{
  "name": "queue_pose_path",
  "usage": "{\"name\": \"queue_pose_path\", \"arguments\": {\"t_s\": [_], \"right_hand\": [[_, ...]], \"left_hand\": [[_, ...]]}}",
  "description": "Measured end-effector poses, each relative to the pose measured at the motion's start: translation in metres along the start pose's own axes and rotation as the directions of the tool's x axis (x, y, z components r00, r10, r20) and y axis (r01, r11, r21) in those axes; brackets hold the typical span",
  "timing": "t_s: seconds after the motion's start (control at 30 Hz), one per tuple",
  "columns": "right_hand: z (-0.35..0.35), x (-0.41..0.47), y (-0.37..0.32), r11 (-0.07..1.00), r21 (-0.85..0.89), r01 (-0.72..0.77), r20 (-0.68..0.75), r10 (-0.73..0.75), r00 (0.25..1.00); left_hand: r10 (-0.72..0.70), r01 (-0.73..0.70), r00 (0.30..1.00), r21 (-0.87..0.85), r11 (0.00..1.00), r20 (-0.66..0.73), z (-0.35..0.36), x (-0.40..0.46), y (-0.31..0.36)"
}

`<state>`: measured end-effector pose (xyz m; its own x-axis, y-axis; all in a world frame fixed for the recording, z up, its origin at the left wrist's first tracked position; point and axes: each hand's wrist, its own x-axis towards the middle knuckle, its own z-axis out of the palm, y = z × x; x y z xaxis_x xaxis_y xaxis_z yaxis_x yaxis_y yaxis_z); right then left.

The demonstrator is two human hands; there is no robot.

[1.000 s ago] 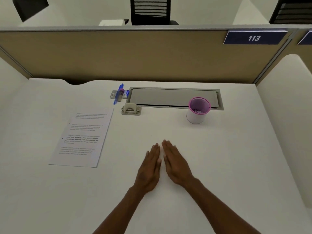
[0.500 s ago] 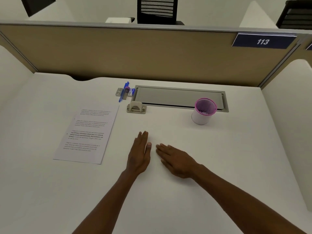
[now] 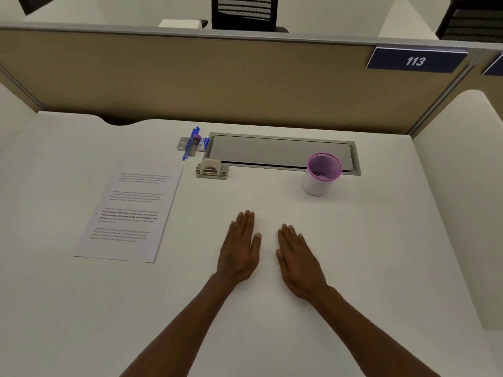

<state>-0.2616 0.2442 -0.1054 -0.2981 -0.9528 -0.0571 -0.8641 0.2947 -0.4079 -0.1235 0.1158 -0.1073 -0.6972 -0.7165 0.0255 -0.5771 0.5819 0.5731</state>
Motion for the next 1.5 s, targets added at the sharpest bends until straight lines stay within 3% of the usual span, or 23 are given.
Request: {"name": "queue_pose_path", "arguments": {"t_s": [0.1, 0.23, 0.33, 0.47, 0.57, 0.67, 0.77, 0.87, 1.03, 1.13, 1.27, 1.37, 1.5], "right_hand": [[0.004, -0.018, -0.020, 0.987, 0.037, 0.156, 0.043, -0.158, 0.987], [-0.008, -0.008, -0.020, 0.979, 0.199, 0.043, -0.044, -0.035, 0.998], [-0.017, 0.016, -0.010, 0.985, 0.170, -0.023, -0.060, 0.034, 0.998], [-0.015, 0.036, -0.009, 0.992, 0.080, 0.098, 0.057, -0.103, 0.993], [-0.008, 0.029, -0.007, 0.983, -0.007, 0.185, 0.094, -0.184, 0.978], [-0.004, 0.004, -0.004, 0.956, -0.021, 0.293, 0.142, -0.287, 0.947], [-0.006, -0.017, 0.001, 0.987, 0.102, 0.121, 0.011, -0.123, 0.992], [-0.002, -0.035, 0.002, 0.989, 0.048, -0.143, -0.058, 0.146, 0.988], [0.023, -0.047, -0.032, 0.975, -0.109, -0.193, -0.005, 0.193, 0.981], [0.030, -0.036, -0.050, 0.983, -0.101, -0.154, 0.025, 0.157, 0.987], [0.021, 0.000, -0.056, 0.999, 0.033, -0.024, 0.002, 0.023, 1.000], [0.010, 0.035, -0.052, 0.997, 0.015, 0.074, 0.068, -0.075, 0.995], [0.003, 0.044, -0.039, 0.977, -0.042, 0.207, 0.168, -0.197, 0.966]], "left_hand": [[-0.051, 0.050, 0.999, 0.074, 0.996, 0.016, -0.012, 0.032, -0.014], [0.014, -0.040, 0.991, 0.199, 0.979, 0.135, -0.016, 0.044, -0.025], [0.064, -0.098, 0.985, 0.213, 0.972, 0.160, -0.014, 0.023, -0.021], [0.153, -0.169, 0.974, 0.088, 0.982, 0.167, -0.008, -0.018, -0.009], [0.130, -0.117, 0.983, -0.098, 0.988, 0.129, -0.007, -0.038, -0.003], [0.054, -0.054, 0.999, -0.050, 0.997, 0.006, -0.009, -0.047, -0.008], [0.014, -0.014, 1.000, 0.050, 0.999, 0.000, -0.008, -0.051, -0.013], [0.042, -0.050, 0.997, 0.120, 0.991, 0.071, -0.003, -0.055, -0.009], [0.125, -0.138, 0.983, 0.091, 0.986, 0.135, 0.008, -0.066, 0.009], [0.142, -0.138, 0.985, -0.046, 0.989, 0.093, 0.005, -0.065, 0.011], [-0.150, 0.127, 0.982, -0.191, 0.973, -0.113, -0.005, -0.057, 0.000], [-0.156, 0.139, 0.976, -0.118, 0.983, -0.154, -0.012, -0.058, -0.013], [-0.085, 0.096, 0.992, 0.108, 0.989, -0.097, -0.011, -0.073, -0.029]]}}
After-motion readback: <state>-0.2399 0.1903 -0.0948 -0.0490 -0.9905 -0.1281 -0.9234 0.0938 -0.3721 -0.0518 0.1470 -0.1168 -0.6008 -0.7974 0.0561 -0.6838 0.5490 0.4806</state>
